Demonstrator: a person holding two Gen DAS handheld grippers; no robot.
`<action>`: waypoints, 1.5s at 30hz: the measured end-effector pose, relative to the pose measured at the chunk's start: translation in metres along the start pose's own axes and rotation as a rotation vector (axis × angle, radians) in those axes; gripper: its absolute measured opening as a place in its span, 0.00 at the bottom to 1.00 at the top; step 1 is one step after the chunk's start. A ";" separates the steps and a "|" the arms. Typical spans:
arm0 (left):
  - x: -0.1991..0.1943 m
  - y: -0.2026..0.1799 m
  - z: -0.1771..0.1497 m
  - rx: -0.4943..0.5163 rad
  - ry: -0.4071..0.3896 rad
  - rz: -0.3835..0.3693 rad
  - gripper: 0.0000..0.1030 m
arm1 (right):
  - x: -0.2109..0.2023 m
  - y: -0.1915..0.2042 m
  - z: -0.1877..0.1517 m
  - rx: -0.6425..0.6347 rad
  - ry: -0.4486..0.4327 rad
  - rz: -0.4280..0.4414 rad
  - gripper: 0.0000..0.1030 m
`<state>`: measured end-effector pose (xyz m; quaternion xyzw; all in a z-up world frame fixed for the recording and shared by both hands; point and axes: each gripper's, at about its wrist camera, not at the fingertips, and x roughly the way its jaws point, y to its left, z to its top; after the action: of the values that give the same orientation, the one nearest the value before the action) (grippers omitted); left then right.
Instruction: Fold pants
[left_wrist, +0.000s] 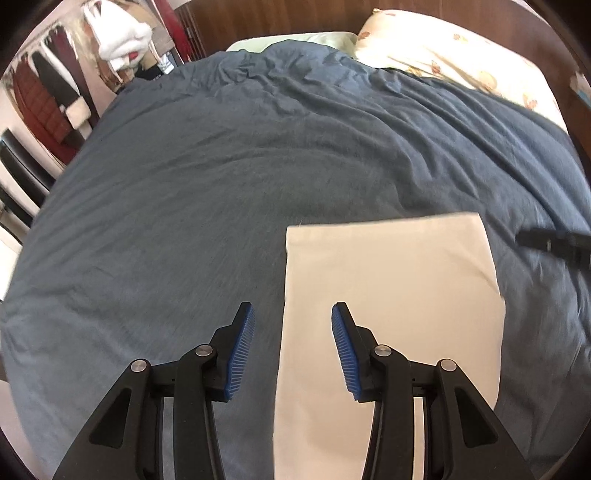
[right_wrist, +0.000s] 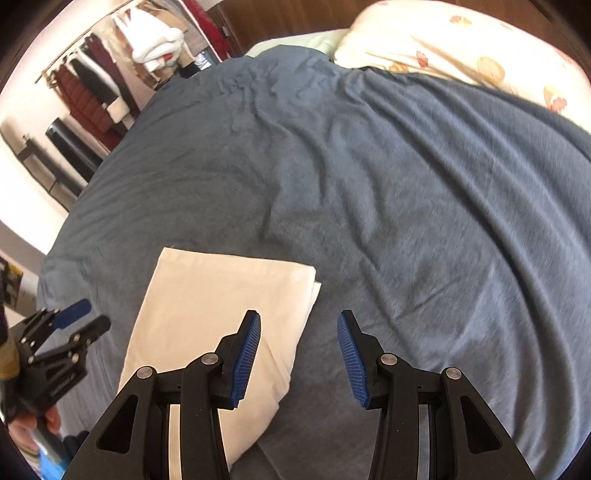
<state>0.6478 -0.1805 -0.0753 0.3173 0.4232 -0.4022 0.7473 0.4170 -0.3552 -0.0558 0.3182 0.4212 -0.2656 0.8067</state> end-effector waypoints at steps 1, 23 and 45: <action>0.008 0.001 0.005 -0.002 0.006 -0.008 0.41 | 0.005 -0.001 0.000 0.015 0.008 -0.002 0.43; 0.107 0.020 0.041 -0.078 0.113 -0.212 0.34 | 0.077 -0.011 0.012 0.192 0.072 0.009 0.43; 0.141 0.027 0.036 -0.138 0.204 -0.317 0.42 | 0.104 -0.008 0.016 0.134 0.096 0.015 0.28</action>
<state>0.7297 -0.2443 -0.1809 0.2335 0.5679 -0.4507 0.6480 0.4722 -0.3889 -0.1397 0.3869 0.4384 -0.2716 0.7645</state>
